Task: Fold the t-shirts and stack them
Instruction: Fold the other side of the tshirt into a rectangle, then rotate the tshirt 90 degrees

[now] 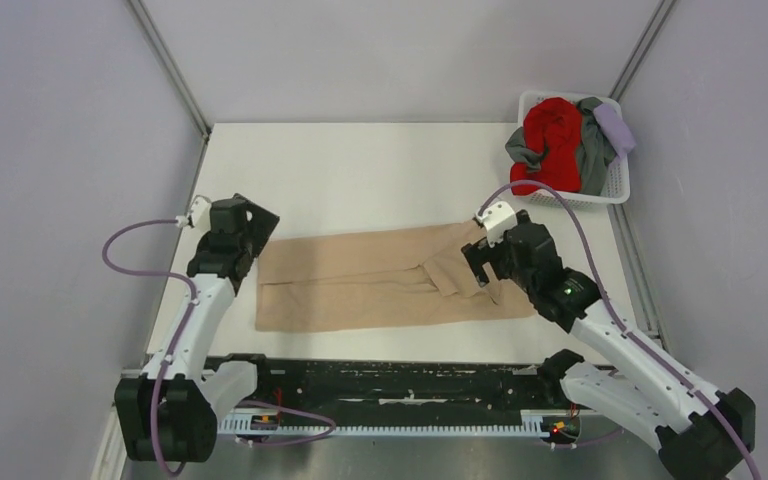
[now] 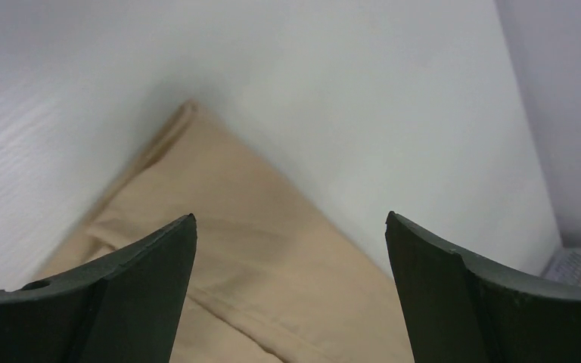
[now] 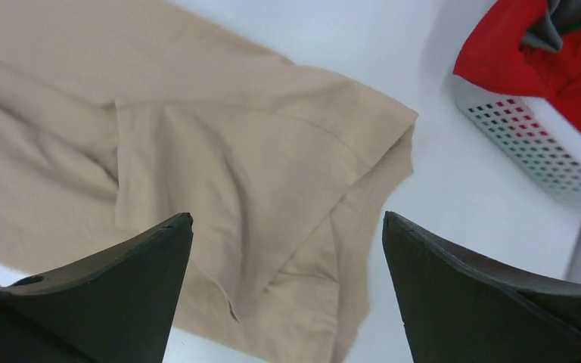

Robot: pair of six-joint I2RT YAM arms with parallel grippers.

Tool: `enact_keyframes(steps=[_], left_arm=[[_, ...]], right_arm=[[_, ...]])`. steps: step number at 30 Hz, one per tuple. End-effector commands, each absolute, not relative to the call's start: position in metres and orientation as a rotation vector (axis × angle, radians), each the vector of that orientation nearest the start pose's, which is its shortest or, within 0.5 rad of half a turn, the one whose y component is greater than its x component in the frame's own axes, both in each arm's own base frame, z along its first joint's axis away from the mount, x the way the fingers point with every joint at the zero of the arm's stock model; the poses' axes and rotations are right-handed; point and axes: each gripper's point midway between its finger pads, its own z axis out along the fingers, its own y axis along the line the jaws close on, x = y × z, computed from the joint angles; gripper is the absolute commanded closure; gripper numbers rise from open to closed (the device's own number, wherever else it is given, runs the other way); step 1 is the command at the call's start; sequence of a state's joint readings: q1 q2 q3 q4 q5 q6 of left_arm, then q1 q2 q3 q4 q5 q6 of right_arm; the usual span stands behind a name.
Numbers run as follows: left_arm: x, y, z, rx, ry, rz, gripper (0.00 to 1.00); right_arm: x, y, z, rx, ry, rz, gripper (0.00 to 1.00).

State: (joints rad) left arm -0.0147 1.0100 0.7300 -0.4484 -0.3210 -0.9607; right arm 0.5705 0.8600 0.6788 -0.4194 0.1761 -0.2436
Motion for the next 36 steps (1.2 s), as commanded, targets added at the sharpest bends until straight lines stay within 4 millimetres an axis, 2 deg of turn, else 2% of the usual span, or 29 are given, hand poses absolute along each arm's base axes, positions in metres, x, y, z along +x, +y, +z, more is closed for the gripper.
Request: enact_keyframes(steps=[1,4,6,9,12,14,17,20,24,28,29,31,33,34,35,36], left_arm=[[0.341,-0.063,0.148,-0.916,2.004,-0.643,0.00],[0.338,-0.100,0.114,-0.827,2.170,-0.683,0.00],[0.332,-0.108,0.094,-0.786,2.284,-0.620,0.00],[0.321,-0.098,0.075,-0.788,2.347,-0.507,0.00],[0.303,-0.088,0.058,-0.799,2.361,-0.449,0.00],[0.294,-0.086,0.048,-0.798,2.360,-0.449,0.00],[0.280,-0.083,0.032,-0.794,2.395,-0.428,0.00],[0.267,-0.081,0.019,-0.806,2.430,-0.408,0.00],[0.251,-0.087,0.007,-0.831,2.450,-0.445,0.00],[0.241,-0.109,0.005,-0.838,2.432,-0.549,0.00],[0.239,-0.115,0.006,-0.847,2.428,-0.571,0.00],[0.232,-0.126,0.007,-0.857,2.426,-0.604,0.00],[0.225,-0.139,0.011,-0.862,2.415,-0.650,0.00],[0.224,-0.143,0.013,-0.866,2.396,-0.671,0.00],[0.223,-0.147,0.015,-0.872,2.374,-0.688,0.00],[0.222,-0.148,0.016,-0.885,2.352,-0.691,0.00]], right_arm=[[0.290,0.127,0.162,-0.182,2.020,0.139,0.02],[0.284,0.146,0.124,-0.118,2.142,0.257,0.02],[0.278,0.146,0.098,-0.079,2.214,0.259,0.02],[0.268,0.137,0.064,-0.022,2.292,0.215,0.02],[0.264,0.130,0.042,0.031,2.304,0.195,0.02],[0.270,0.132,0.037,0.068,2.267,0.232,0.02],[0.282,0.146,0.035,0.075,2.219,0.335,0.02],[0.305,0.155,0.032,0.060,2.216,0.360,0.02],[0.349,0.176,0.027,0.033,2.235,0.469,0.02],[0.409,0.196,0.028,0.005,2.211,0.539,0.02],[0.419,0.205,0.024,-0.010,2.217,0.565,0.02],[0.445,0.224,0.030,-0.043,2.196,0.628,0.02],[0.470,0.237,0.028,-0.057,2.195,0.639,0.02],[0.479,0.240,0.019,-0.056,2.226,0.632,0.02],[0.494,0.246,0.024,-0.064,2.221,0.638,0.02],[0.504,0.253,0.021,-0.077,2.228,0.649,0.02]])
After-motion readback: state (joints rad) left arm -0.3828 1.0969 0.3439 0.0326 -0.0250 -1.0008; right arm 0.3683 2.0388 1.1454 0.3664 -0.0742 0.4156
